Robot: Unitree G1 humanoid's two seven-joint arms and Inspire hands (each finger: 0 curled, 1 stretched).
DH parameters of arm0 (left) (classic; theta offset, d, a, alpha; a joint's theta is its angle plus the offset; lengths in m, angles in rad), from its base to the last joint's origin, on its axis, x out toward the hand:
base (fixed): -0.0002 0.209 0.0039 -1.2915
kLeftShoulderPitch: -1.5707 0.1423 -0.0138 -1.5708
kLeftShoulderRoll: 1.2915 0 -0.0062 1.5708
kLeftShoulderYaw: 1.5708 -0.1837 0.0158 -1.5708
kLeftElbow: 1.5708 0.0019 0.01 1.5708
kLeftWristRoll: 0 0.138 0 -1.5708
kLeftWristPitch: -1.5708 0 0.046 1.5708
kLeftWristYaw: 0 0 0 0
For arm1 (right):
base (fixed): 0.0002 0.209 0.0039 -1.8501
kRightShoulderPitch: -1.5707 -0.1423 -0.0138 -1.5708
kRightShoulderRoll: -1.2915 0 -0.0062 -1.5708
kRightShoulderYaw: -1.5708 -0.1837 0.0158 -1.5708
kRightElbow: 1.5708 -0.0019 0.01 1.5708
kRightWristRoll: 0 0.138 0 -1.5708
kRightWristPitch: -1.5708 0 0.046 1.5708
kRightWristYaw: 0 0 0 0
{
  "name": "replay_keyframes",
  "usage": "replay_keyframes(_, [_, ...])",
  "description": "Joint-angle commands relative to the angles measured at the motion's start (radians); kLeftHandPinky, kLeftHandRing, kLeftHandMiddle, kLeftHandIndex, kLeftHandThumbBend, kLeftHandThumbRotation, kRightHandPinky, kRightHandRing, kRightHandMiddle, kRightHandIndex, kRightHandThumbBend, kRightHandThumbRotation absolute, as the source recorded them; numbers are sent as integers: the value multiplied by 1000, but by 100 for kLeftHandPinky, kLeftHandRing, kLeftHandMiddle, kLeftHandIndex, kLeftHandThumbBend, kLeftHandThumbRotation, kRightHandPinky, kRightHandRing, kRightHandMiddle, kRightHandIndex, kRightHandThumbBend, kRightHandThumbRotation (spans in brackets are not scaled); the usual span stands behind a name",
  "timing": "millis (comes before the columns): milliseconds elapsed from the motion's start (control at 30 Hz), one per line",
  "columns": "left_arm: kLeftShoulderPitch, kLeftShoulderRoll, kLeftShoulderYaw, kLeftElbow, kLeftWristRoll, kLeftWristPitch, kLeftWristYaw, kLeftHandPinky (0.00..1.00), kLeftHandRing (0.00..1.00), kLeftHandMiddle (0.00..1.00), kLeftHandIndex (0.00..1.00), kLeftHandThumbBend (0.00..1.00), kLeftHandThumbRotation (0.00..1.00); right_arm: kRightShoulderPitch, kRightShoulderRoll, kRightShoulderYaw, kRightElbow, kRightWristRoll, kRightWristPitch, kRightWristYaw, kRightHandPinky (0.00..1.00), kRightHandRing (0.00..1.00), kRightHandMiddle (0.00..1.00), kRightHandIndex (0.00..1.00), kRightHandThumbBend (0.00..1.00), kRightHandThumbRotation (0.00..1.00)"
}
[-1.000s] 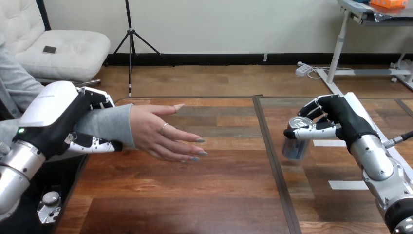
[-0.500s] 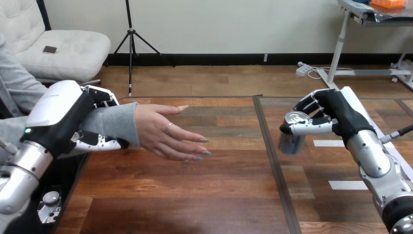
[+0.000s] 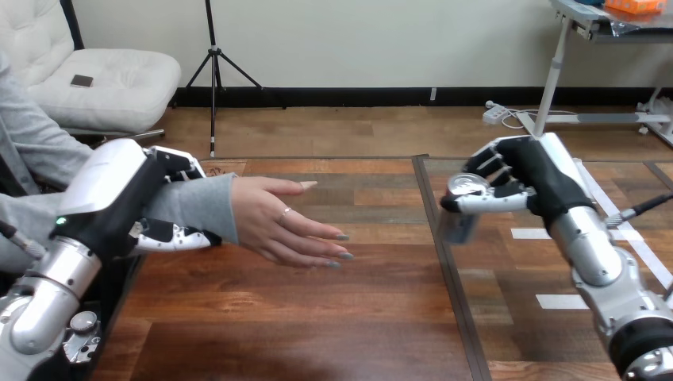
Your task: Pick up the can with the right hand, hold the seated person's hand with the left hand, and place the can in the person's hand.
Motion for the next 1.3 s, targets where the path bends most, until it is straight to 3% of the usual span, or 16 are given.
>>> replay_keyframes(0, [-42, -73, 10, -64, -52, 0, -7, 19, 24, 31, 41, 56, 0, -64, 30, -9, -71, 26, -41, -10, 35, 38, 43, 46, 75, 0])
replay_keyframes(367, [-37, -127, 5, -33, -52, -4, -4, 18, 23, 30, 41, 54, 0, -67, 65, -4, -83, 19, -58, -14, 33, 36, 41, 45, 74, 0])
replay_keyframes(533, [-28, -154, 9, -31, -74, 15, -27, 18, 23, 31, 42, 53, 0, -70, 82, 2, -92, 12, -50, -16, 32, 36, 41, 45, 75, 0])
replay_keyframes(1267, [-12, -206, 1, -24, -50, 38, -8, 21, 25, 34, 43, 53, 0, -79, 149, 26, -125, 5, -26, -2, 31, 34, 41, 45, 73, 0])
